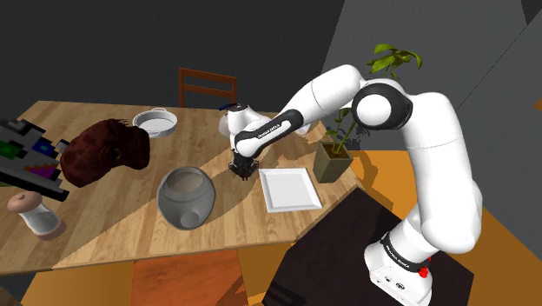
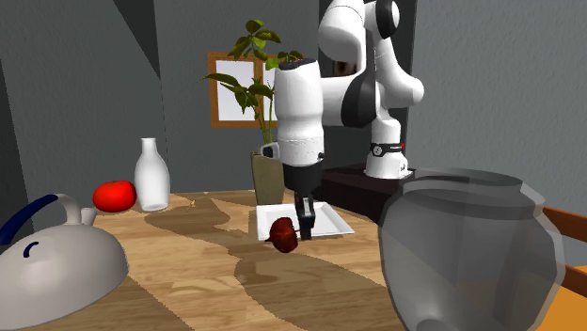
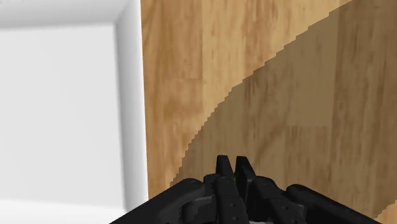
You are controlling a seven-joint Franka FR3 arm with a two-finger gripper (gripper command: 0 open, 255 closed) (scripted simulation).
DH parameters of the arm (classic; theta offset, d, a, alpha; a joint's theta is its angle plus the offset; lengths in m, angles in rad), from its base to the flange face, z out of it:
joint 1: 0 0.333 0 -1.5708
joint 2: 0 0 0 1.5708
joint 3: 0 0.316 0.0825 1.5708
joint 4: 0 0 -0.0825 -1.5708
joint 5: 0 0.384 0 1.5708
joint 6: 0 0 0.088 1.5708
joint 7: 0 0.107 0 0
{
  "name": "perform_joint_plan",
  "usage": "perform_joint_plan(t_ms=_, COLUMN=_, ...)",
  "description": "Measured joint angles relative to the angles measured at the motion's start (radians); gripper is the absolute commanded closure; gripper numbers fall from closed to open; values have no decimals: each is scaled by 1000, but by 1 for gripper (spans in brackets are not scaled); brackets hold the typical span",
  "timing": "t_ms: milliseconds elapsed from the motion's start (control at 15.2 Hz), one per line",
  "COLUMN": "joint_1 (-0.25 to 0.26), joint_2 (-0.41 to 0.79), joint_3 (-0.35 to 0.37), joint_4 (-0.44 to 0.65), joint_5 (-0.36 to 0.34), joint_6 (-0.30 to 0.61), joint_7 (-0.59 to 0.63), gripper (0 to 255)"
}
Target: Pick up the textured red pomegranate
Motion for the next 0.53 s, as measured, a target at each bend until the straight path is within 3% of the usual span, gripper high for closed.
perform_joint_plan(t_ms=528, joint_1=-9, joint_2=-73, joint_3=13, joint_4=-14, joint_5=15, joint_6=-59, joint_7=-10, gripper=255)
